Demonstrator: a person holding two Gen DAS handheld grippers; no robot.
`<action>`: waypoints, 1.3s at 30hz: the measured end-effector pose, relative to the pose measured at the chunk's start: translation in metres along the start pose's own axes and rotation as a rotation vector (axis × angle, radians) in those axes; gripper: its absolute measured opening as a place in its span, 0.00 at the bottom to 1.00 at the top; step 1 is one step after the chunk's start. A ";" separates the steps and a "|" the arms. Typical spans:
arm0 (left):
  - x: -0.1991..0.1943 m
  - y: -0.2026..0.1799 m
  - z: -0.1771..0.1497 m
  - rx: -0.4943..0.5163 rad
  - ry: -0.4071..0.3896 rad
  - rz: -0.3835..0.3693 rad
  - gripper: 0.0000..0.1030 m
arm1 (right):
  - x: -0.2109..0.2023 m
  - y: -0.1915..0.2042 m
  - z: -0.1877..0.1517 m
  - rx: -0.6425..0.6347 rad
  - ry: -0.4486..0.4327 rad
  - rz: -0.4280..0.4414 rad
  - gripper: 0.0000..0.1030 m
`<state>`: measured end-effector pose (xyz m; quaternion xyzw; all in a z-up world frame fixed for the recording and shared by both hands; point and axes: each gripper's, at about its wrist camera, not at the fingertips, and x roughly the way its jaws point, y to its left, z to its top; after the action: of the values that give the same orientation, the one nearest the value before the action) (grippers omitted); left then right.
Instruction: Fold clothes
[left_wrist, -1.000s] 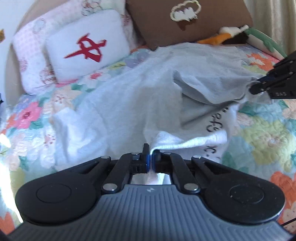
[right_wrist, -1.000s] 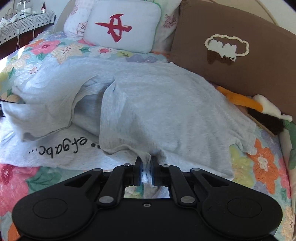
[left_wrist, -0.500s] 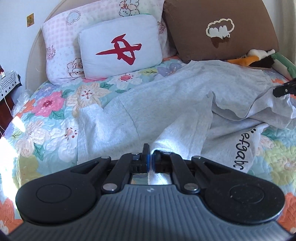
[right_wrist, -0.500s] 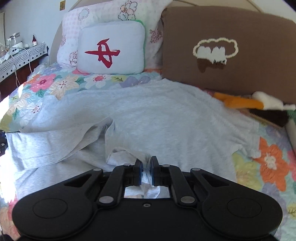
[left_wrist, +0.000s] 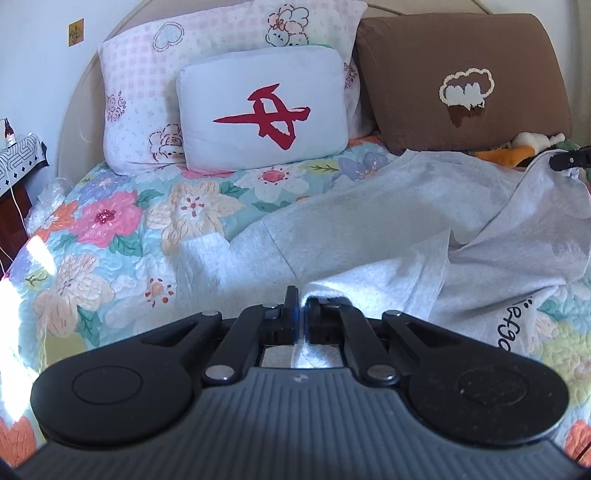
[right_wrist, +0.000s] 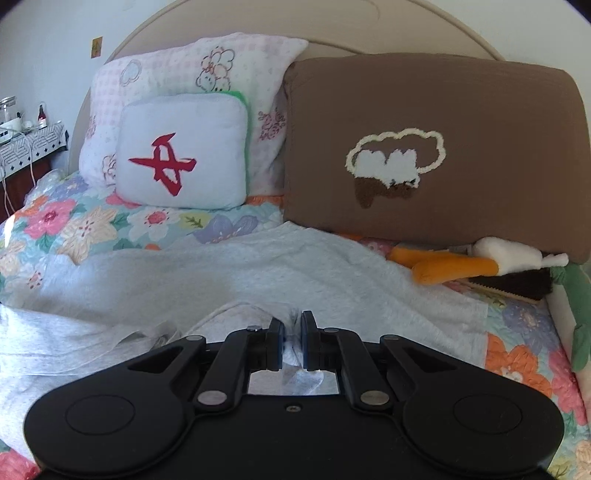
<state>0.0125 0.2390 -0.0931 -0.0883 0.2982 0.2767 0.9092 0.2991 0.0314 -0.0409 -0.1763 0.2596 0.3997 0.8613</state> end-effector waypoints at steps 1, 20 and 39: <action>0.002 0.003 0.003 -0.016 0.001 -0.005 0.02 | 0.001 -0.004 0.005 -0.002 -0.008 -0.011 0.09; 0.096 0.044 0.036 -0.184 0.089 0.076 0.21 | 0.115 -0.067 0.102 0.314 0.005 -0.028 0.30; 0.024 -0.004 -0.026 0.210 0.123 0.090 0.71 | -0.047 -0.022 -0.020 -0.062 0.022 0.095 0.63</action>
<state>0.0176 0.2380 -0.1278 0.0038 0.3845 0.2784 0.8801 0.2847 -0.0203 -0.0272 -0.1947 0.2648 0.4460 0.8325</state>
